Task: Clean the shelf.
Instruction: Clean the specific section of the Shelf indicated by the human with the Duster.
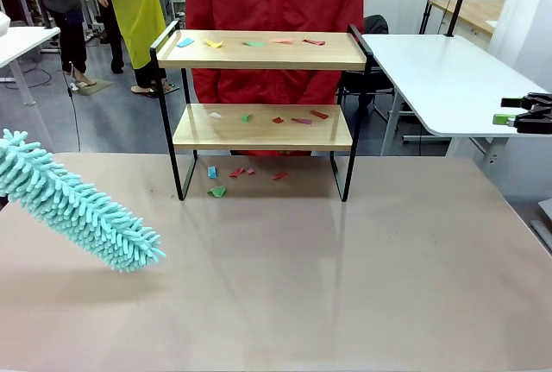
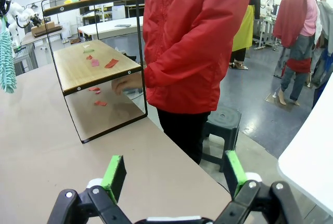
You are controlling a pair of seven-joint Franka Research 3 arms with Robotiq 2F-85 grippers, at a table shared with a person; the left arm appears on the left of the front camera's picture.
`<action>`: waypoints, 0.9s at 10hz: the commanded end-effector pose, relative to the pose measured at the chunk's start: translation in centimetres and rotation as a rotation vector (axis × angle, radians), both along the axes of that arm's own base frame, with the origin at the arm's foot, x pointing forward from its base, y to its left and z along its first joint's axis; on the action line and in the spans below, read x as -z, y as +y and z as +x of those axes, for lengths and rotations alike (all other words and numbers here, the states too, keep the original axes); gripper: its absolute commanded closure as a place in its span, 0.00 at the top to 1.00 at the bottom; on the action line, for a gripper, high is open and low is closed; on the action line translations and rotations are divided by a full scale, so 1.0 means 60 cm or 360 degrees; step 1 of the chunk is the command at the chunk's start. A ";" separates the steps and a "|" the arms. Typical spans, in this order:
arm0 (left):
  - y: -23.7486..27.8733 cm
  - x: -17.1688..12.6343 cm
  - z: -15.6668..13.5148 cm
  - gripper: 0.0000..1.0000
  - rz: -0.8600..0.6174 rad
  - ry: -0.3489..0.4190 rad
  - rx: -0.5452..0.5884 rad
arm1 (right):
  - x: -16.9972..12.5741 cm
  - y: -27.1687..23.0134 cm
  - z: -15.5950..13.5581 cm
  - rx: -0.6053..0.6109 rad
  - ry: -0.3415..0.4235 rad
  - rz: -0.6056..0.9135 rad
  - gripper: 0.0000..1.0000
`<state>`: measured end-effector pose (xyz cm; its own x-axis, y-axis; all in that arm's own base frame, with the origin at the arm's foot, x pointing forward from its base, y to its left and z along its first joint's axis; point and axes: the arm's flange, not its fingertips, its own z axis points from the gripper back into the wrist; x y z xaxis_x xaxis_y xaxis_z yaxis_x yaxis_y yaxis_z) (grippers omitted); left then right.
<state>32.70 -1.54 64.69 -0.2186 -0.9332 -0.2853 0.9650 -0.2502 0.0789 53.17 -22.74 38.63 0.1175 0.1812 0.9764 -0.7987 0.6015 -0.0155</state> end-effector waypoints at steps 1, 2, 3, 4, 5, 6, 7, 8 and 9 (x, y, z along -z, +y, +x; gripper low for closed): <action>0.003 -0.007 -0.002 0.13 -0.0002 -0.0007 0.0027 | -0.014 0.010 0.001 0.0027 0.0018 0.0008 1.00; 0.003 -0.007 -0.002 0.13 -0.0002 -0.0007 0.0027 | -0.014 0.010 0.001 0.0027 0.0018 0.0008 1.00; 0.003 -0.007 -0.002 0.13 -0.0002 -0.0007 0.0027 | -0.014 0.010 0.001 0.0027 0.0018 0.0008 1.00; 0.003 -0.007 -0.002 0.13 -0.0002 -0.0007 0.0027 | -0.014 0.010 0.001 0.0027 0.0018 0.0008 1.00; 0.003 -0.007 -0.002 0.13 -0.0002 -0.0007 0.0027 | -0.014 0.010 0.001 0.0027 0.0018 0.0008 1.00; 0.003 -0.007 -0.002 0.13 -0.0002 -0.0007 0.0027 | -0.014 0.010 0.001 0.0027 0.0018 0.0008 1.00; 0.003 -0.007 -0.002 0.13 -0.0002 -0.0007 0.0027 | -0.014 0.010 0.001 0.0027 0.0018 0.0008 1.00; 0.003 -0.007 -0.002 0.13 -0.0002 -0.0007 0.0027 | -0.014 0.010 0.001 0.0027 0.0018 0.0008 1.00; 0.003 -0.007 -0.002 0.13 -0.0002 -0.0007 0.0027 | -0.014 0.010 0.001 0.0027 0.0018 0.0008 1.00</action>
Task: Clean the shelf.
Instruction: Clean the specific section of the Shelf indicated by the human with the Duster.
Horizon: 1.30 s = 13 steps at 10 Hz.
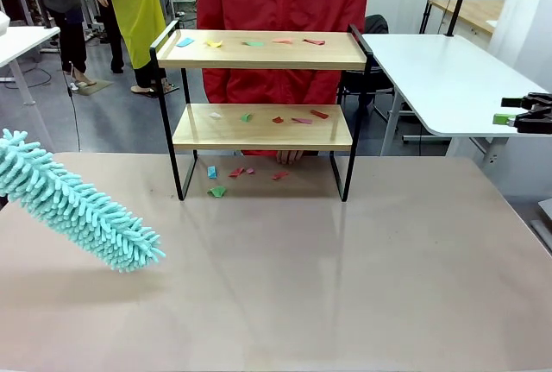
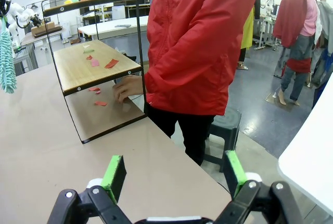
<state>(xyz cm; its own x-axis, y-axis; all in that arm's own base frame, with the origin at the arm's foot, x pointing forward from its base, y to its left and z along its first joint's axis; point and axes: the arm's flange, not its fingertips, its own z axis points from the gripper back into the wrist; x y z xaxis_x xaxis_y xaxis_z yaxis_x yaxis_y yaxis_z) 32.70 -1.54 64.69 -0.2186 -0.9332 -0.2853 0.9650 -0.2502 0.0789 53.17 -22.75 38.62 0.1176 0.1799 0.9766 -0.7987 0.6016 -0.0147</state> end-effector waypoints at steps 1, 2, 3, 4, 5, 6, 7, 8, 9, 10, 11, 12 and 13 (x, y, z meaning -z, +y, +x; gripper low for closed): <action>0.003 -0.007 -0.002 0.13 -0.0002 -0.0007 0.0027 | -0.014 0.011 0.001 0.0027 0.0018 0.0006 1.00; 0.003 -0.007 -0.002 0.13 -0.0002 -0.0007 0.0027 | -0.014 0.011 0.001 0.0027 0.0018 0.0006 1.00; 0.003 -0.007 -0.002 0.13 -0.0002 -0.0007 0.0027 | -0.014 0.011 0.001 0.0027 0.0018 0.0006 1.00; 0.000 0.000 0.000 0.13 0.0000 0.0000 0.0000 | -0.014 0.011 0.001 0.0027 0.0018 0.0006 1.00; -0.013 0.012 -0.002 0.13 -0.0198 0.0043 0.0012 | -0.014 0.011 0.001 0.0027 0.0018 0.0006 1.00; -0.029 0.028 -0.013 0.13 -0.0275 0.0055 0.0022 | -0.014 0.011 0.001 0.0027 0.0018 0.0006 1.00; -0.039 0.047 -0.032 0.13 -0.0417 0.0056 0.0034 | -0.014 0.011 0.001 0.0027 0.0018 0.0006 1.00; -0.047 0.066 -0.053 0.13 -0.0543 0.0068 0.0000 | -0.014 0.011 0.001 0.0027 0.0018 0.0006 1.00; -0.060 0.084 -0.073 0.13 -0.0645 0.0063 -0.0048 | -0.014 0.011 0.001 0.0027 0.0018 0.0006 1.00; -0.084 0.103 -0.091 0.13 -0.0763 0.0063 -0.0096 | -0.014 0.011 0.001 0.0027 0.0018 0.0006 1.00; -0.106 0.121 -0.109 0.13 -0.0837 0.0048 -0.0159 | -0.014 0.011 0.001 0.0027 0.0018 0.0006 1.00; -0.120 0.143 -0.127 0.13 -0.0957 0.0045 -0.0216 | -0.014 0.011 0.001 0.0027 0.0018 0.0006 1.00; -0.131 0.165 -0.143 0.13 -0.1044 0.0055 -0.0284 | -0.014 0.011 0.001 0.0027 0.0018 0.0006 1.00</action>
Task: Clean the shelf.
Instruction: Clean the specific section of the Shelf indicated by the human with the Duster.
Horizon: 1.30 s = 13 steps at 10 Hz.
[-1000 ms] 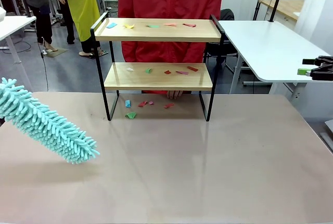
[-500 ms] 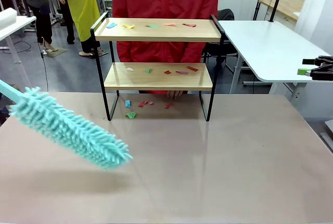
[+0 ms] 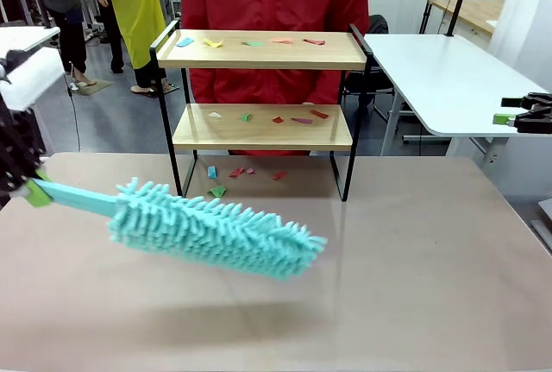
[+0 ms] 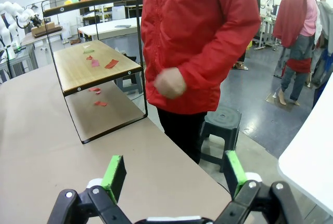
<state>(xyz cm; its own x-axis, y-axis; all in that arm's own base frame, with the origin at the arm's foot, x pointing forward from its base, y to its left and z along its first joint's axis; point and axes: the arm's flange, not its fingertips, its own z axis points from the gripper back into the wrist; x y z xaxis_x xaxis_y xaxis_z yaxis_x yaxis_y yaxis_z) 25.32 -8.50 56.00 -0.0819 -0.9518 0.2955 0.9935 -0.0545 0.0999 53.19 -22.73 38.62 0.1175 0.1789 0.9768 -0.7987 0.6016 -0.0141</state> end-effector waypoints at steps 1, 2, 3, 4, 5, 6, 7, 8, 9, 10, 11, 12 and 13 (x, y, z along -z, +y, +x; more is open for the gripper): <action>-0.031 0.039 -0.027 0.13 -0.0195 -0.0024 -0.0161 | -0.014 0.010 0.001 0.0027 0.0018 0.0004 1.00; -0.048 0.052 -0.030 0.13 -0.0232 0.0022 -0.0239 | -0.014 0.010 0.001 0.0027 0.0018 0.0004 1.00; -0.066 0.059 -0.037 0.13 -0.0233 0.0067 -0.0321 | -0.014 0.010 0.001 0.0027 0.0018 0.0004 1.00; -0.087 0.064 -0.048 0.13 -0.0230 0.0131 -0.0454 | -0.014 0.010 0.001 0.0027 0.0018 0.0004 1.00; -0.113 0.079 -0.065 0.13 -0.0152 0.0186 -0.0500 | -0.014 0.010 0.001 0.0027 0.0018 0.0004 1.00; -0.125 0.092 -0.072 0.13 -0.0121 0.0269 -0.0557 | -0.014 0.010 0.001 0.0027 0.0018 0.0004 1.00; -0.127 0.102 -0.073 0.13 -0.0078 0.0304 -0.0686 | -0.014 0.010 0.001 0.0027 0.0018 0.0004 1.00; -0.127 0.110 -0.073 0.13 -0.0080 0.0324 -0.0752 | -0.014 0.010 0.001 0.0027 0.0018 0.0004 1.00; -0.137 0.117 -0.062 0.13 -0.0128 0.0344 -0.0829 | -0.014 0.010 0.001 0.0027 0.0018 0.0004 1.00; -0.142 0.058 -0.044 0.13 -0.0049 0.0290 -0.0671 | -0.014 0.010 0.001 0.0027 0.0018 0.0004 1.00; -0.142 0.058 -0.044 0.13 -0.0049 0.0290 -0.0671 | -0.014 0.010 0.001 0.0027 0.0018 0.0004 1.00; -0.142 0.058 -0.044 0.13 -0.0049 0.0290 -0.0671 | -0.014 0.010 0.001 0.0027 0.0018 0.0004 1.00; -0.142 0.058 -0.044 0.13 -0.0049 0.0290 -0.0671 | -0.014 0.010 0.001 0.0027 0.0018 0.0004 1.00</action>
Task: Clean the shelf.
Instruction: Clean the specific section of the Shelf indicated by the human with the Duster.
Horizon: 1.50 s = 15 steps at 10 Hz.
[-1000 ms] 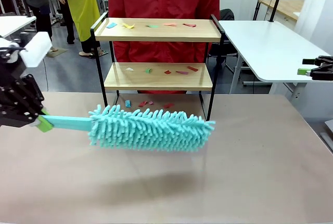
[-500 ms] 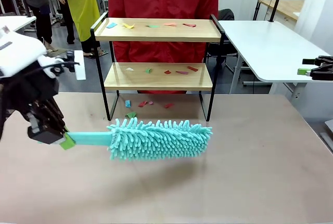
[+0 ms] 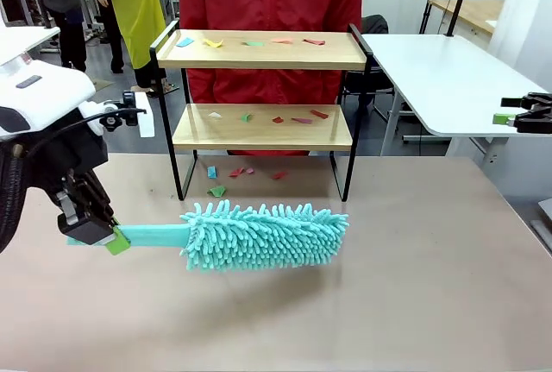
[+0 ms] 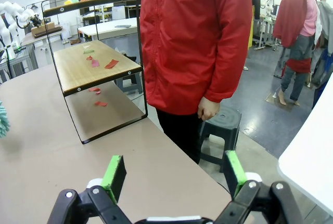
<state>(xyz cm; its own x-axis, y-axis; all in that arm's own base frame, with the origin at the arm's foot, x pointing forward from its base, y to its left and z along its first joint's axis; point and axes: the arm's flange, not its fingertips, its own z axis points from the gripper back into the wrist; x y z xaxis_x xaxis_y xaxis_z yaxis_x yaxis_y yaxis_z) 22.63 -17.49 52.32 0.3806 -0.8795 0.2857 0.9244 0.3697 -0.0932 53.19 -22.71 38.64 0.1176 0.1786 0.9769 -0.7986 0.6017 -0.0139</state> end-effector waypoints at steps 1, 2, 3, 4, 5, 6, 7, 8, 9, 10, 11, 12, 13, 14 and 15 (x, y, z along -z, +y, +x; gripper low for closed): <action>0.000 0.001 0.001 0.13 -0.0002 0.0005 -0.0012 | -0.014 0.010 0.001 0.0027 0.0018 0.0004 1.00; -0.034 -0.002 0.009 0.13 0.0024 -0.0044 -0.0094 | -0.014 0.010 0.001 0.0027 0.0018 0.0004 1.00; -0.060 0.006 0.010 0.13 -0.0020 -0.0065 -0.0174 | -0.014 0.010 0.001 0.0027 0.0018 0.0004 1.00; -0.085 0.025 0.005 0.13 -0.0011 -0.0107 -0.0272 | -0.014 0.010 0.001 0.0027 0.0018 0.0004 1.00; -0.101 0.038 0.008 0.13 -0.0010 -0.0145 -0.0357 | -0.014 0.010 0.001 0.0027 0.0018 0.0004 1.00; -0.117 0.047 0.010 0.13 -0.0024 -0.0172 -0.0421 | -0.014 0.010 0.001 0.0027 0.0018 0.0004 1.00; -0.136 0.057 0.015 0.13 -0.0011 -0.0203 -0.0533 | -0.014 0.010 0.001 0.0027 0.0018 0.0004 1.00; -0.157 0.067 0.017 0.13 -0.0028 -0.0202 -0.0574 | -0.014 0.010 0.001 0.0027 0.0018 0.0004 1.00; -0.175 0.081 0.020 0.13 -0.0043 -0.0202 -0.0646 | -0.014 0.010 0.001 0.0027 0.0018 0.0004 1.00; -0.194 0.098 0.032 0.13 -0.0025 -0.0222 -0.0727 | -0.014 0.010 0.001 0.0027 0.0018 0.0004 1.00; -0.214 0.114 0.044 0.13 -0.0035 -0.0232 -0.0774 | -0.014 0.010 0.001 0.0027 0.0018 0.0004 1.00; -0.230 0.131 0.054 0.13 -0.0058 -0.0235 -0.0853 | -0.014 0.010 0.001 0.0027 0.0018 0.0004 1.00; -0.245 0.145 0.062 0.13 -0.0084 -0.0251 -0.0918 | -0.014 0.010 0.001 0.0027 0.0018 0.0004 1.00; -0.264 0.160 0.067 0.13 -0.0074 -0.0365 -0.0995 | -0.014 0.010 0.001 0.0027 0.0018 0.0004 1.00; -0.282 0.174 0.073 0.13 -0.0075 -0.0405 -0.1074 | -0.014 0.010 0.001 0.0027 0.0018 0.0004 1.00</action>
